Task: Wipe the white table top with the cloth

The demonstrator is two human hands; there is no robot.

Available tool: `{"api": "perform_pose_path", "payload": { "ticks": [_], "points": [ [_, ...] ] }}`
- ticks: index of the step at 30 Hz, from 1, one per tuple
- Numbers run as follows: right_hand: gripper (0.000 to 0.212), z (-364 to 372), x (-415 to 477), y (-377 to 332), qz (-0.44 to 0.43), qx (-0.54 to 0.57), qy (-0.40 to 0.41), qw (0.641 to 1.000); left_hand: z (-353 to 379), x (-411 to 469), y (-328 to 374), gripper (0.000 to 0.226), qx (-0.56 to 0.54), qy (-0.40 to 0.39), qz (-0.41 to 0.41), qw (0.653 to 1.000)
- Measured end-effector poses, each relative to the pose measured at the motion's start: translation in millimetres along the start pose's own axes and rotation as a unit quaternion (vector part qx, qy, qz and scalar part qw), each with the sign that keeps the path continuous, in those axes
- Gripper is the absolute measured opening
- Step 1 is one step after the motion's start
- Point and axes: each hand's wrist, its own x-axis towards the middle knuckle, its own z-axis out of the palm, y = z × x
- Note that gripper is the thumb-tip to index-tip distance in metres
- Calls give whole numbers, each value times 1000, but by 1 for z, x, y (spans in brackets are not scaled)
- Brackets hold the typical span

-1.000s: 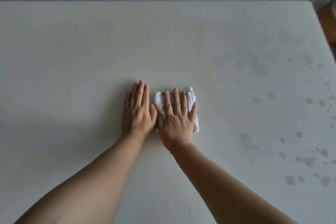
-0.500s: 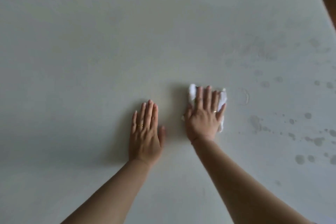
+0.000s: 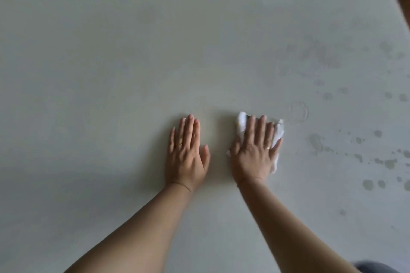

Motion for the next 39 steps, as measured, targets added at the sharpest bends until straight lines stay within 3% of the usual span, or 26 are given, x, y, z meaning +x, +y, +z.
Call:
{"api": "perform_pose_path", "payload": {
  "ticks": [3,7,9,11,14,16,21,23,26,30,34,37,39],
  "points": [
    [63,10,-46,-21,-132,-26,-17,991,2,2,0,65,2,0,-2,1000],
    [60,7,-43,15,-276,-73,-9,958,4,0,-3,66,-14,11,8,1000],
    [64,-2,-27,45,-214,-84,3,973,4,-1,-3,64,-19,22,12,1000],
    [66,-7,-14,62,-93,-73,1,993,5,-1,-2,62,-22,31,8,999],
    [68,0,-23,50,17,-39,8,999,6,-2,-1,62,-10,34,7,999],
    [69,4,-47,30,-14,-16,0,1000,6,-2,1,62,14,33,10,999],
    [63,2,-85,40,-252,-54,-29,966,-3,-17,11,62,17,42,-14,999],
    [64,-3,-74,68,-245,-62,-18,967,-4,-39,14,60,4,51,-13,999],
    [68,-10,-66,94,-115,-53,-17,992,2,-83,16,60,-10,45,4,999],
    [71,-1,-88,67,-26,10,-4,1000,12,-115,16,61,-1,18,-7,1000],
    [66,11,-141,40,-164,-8,-28,986,14,-114,16,64,5,6,-10,1000],
    [64,6,-141,62,-274,-34,-30,961,13,-116,14,66,2,0,-3,1000],
    [67,-1,-125,88,-264,-60,-17,963,13,-117,14,63,0,10,-3,1000]
  ]
}}
